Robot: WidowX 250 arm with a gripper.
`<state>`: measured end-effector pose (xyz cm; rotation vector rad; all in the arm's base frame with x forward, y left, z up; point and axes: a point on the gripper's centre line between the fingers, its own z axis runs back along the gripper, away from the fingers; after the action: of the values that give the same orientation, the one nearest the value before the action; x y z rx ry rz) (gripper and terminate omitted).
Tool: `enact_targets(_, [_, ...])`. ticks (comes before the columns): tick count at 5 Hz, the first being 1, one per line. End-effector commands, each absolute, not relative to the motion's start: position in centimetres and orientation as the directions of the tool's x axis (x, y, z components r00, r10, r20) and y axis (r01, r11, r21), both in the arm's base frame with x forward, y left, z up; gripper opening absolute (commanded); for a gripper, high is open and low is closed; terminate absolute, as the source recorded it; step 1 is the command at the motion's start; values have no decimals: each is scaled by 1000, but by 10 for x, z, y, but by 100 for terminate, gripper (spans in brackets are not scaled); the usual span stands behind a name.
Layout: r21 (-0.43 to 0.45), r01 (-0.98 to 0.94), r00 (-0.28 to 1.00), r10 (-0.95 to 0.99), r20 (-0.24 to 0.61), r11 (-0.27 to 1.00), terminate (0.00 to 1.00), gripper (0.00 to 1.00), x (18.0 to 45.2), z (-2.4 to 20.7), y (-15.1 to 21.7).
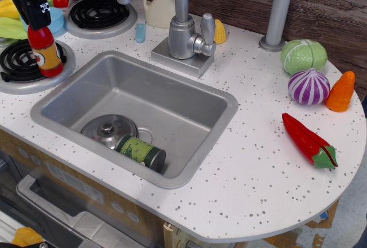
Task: Put red bottle in sink
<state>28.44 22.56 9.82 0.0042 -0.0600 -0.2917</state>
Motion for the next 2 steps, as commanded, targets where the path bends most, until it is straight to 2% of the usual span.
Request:
enact_targets(1, [75, 227, 971, -232, 62, 971, 0, 0, 281, 145, 186])
enact_targets(2, [27, 215, 972, -217, 87, 976, 0, 0, 277, 139, 146])
